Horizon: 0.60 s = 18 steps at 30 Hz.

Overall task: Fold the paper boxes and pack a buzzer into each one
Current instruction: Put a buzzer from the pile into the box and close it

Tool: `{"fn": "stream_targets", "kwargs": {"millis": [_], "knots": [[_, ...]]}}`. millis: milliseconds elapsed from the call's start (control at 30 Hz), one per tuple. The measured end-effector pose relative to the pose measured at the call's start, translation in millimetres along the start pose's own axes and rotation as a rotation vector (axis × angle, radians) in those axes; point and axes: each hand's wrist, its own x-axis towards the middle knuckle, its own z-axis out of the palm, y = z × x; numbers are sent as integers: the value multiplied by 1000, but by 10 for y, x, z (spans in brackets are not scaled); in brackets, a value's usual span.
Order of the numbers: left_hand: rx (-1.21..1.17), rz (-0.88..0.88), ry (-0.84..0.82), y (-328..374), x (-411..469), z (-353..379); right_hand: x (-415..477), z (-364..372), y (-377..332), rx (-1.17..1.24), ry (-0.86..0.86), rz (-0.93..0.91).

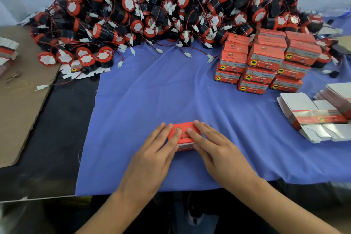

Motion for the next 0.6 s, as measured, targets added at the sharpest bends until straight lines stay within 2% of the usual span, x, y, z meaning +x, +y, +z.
{"fn": "stream_targets", "kwargs": {"millis": [67,133,200,267,333,400,433,500,600], "knots": [[108,43,-42,30,-67,3,-61,9,-9,-121,-34,-48],[183,60,-89,56,-114,14,-112,-5,-28,-248,-149,-69],[149,37,-86,79,-131,48,-130,-31,-49,-256,-209,-33],[-99,-135,-13,128,-104,76,-161,-28,-103,-71,-164,71],[-495,-423,128,207,-40,76,-180,-4,-217,233,-75,277],[-867,-664,241,295,51,84,-153,42,-341,511,75,509],[-963,-726,281,324,111,89,-107,56,-388,613,158,609],[-976,-732,330,359,301,85,63,29,-427,698,271,702],[-963,-661,377,326,771,45,462,-105,-406,615,344,650]]}}
